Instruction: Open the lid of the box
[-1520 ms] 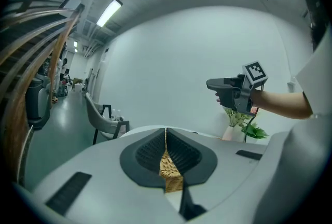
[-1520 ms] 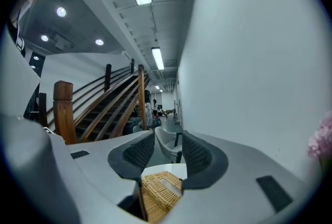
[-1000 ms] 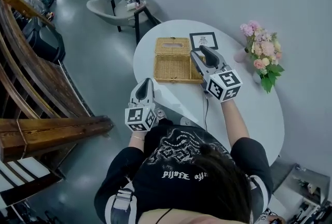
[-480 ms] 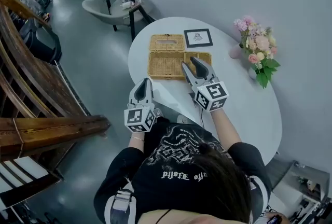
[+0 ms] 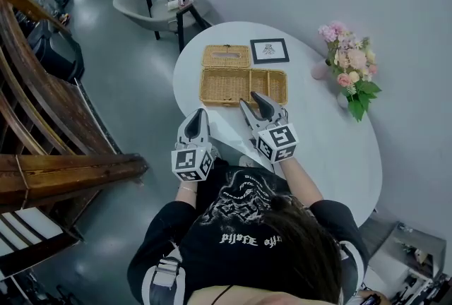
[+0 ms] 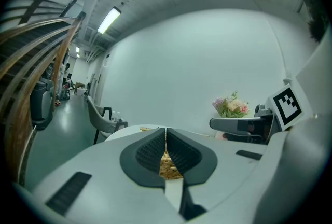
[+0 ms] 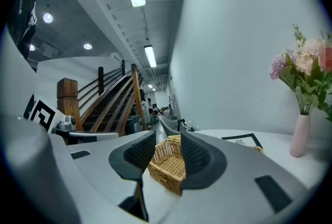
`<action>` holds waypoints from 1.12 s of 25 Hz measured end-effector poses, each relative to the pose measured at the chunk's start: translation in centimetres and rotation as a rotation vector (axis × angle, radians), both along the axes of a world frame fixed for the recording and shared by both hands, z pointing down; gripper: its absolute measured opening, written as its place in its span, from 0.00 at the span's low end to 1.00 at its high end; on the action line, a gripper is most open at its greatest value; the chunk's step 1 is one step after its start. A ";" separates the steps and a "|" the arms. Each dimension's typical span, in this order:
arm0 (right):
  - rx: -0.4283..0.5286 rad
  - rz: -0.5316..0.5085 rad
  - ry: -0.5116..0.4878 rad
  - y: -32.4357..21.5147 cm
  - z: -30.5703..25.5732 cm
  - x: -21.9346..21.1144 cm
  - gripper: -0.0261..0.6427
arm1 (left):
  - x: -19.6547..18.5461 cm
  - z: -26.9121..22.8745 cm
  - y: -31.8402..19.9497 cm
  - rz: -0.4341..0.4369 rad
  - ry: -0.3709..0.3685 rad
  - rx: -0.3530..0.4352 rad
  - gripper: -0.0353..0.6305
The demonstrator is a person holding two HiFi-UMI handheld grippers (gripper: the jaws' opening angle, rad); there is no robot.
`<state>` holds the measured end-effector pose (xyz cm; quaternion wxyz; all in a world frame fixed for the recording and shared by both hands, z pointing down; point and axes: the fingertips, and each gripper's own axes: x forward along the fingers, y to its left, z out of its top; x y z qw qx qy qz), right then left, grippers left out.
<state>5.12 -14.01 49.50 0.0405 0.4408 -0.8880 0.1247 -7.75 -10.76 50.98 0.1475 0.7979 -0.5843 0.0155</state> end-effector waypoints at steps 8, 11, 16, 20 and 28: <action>-0.015 0.014 -0.005 0.7 1.1 0.0 0.23 | 0.7 0.9 0.5 0.004 -0.017 -0.018 0.09; -0.016 0.047 -0.004 0.7 1.2 0.6 0.09 | 1.1 1.0 0.5 0.010 -0.025 -0.019 0.09; -0.010 0.052 0.003 0.8 1.3 0.9 0.08 | 1.8 1.3 0.8 0.018 -0.032 -0.031 0.09; -0.009 0.042 -0.004 0.9 1.5 0.8 0.08 | 2.5 1.7 1.2 0.031 -0.041 -0.044 0.09; -0.001 0.022 0.024 1.1 2.1 0.9 0.08 | 3.1 2.2 1.5 0.038 -0.049 -0.056 0.09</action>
